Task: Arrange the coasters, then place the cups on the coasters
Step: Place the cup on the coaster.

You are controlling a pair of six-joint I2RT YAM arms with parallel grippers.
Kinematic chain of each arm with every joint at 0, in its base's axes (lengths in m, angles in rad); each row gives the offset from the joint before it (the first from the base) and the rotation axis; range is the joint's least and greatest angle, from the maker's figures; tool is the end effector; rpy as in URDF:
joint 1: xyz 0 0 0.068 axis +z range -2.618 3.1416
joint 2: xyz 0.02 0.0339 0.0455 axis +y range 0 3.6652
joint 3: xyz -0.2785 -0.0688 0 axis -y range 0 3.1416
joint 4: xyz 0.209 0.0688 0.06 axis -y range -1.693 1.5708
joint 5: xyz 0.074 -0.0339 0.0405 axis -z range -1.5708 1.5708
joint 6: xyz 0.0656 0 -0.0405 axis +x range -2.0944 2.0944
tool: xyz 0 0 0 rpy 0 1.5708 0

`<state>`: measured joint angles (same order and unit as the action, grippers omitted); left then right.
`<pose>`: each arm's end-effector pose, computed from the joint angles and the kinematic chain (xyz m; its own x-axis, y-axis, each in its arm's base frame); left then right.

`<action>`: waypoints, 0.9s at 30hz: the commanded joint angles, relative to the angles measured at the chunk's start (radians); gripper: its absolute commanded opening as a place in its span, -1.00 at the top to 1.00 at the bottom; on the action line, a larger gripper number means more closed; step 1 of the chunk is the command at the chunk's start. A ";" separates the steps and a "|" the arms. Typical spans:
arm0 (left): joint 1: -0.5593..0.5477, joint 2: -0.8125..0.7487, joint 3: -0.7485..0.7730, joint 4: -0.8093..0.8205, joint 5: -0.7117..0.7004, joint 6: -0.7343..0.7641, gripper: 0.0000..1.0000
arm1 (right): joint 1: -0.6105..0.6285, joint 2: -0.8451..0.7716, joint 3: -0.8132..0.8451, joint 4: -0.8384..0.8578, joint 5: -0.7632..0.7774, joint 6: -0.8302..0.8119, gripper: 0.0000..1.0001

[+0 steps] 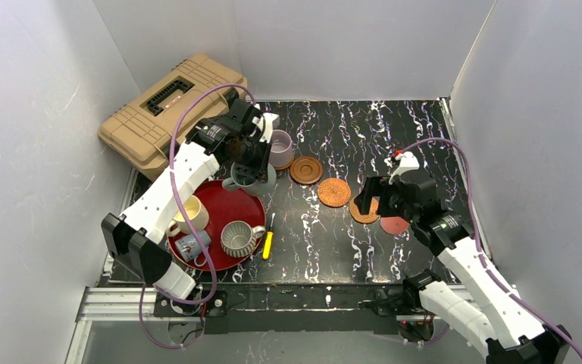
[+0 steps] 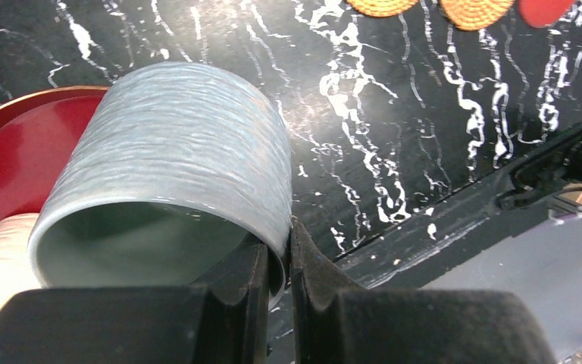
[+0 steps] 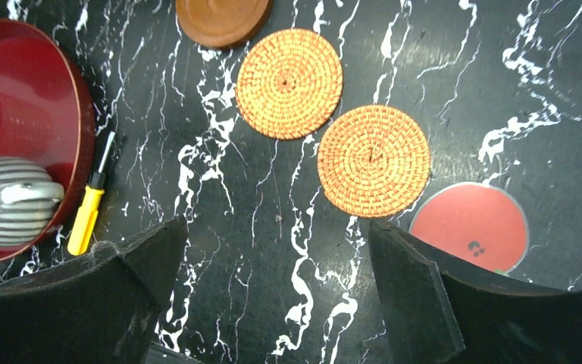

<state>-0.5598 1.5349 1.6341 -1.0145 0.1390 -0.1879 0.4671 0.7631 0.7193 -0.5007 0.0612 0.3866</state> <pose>0.2466 -0.1653 0.3621 -0.7715 0.2652 -0.5783 0.4615 0.8590 -0.2218 0.1353 0.0637 0.2845 -0.5802 0.1289 -0.8042 -0.1986 0.9352 0.2932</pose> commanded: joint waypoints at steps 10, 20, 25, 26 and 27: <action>-0.181 0.197 0.284 -0.022 -0.021 -0.096 1.00 | 0.005 -0.098 0.032 0.050 0.091 -0.056 -0.97; -0.210 0.424 0.498 -0.017 -0.009 -0.136 1.00 | 0.005 -0.134 0.016 0.052 0.104 -0.065 -0.97; -0.210 0.571 0.637 -0.036 -0.031 -0.112 1.00 | 0.005 -0.153 0.001 0.063 0.113 -0.070 -0.97; -0.210 0.590 0.651 -0.037 -0.034 -0.098 1.00 | 0.005 -0.153 0.000 0.063 0.113 -0.073 -0.97; -0.211 0.604 0.668 -0.037 -0.035 -0.083 1.00 | 0.005 -0.155 0.000 0.063 0.113 -0.075 -0.97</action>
<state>-0.7681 2.1239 2.1986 -1.0519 0.1268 -0.3149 0.4671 0.6273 0.7223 -0.4850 0.1551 0.3344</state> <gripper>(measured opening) 0.075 0.983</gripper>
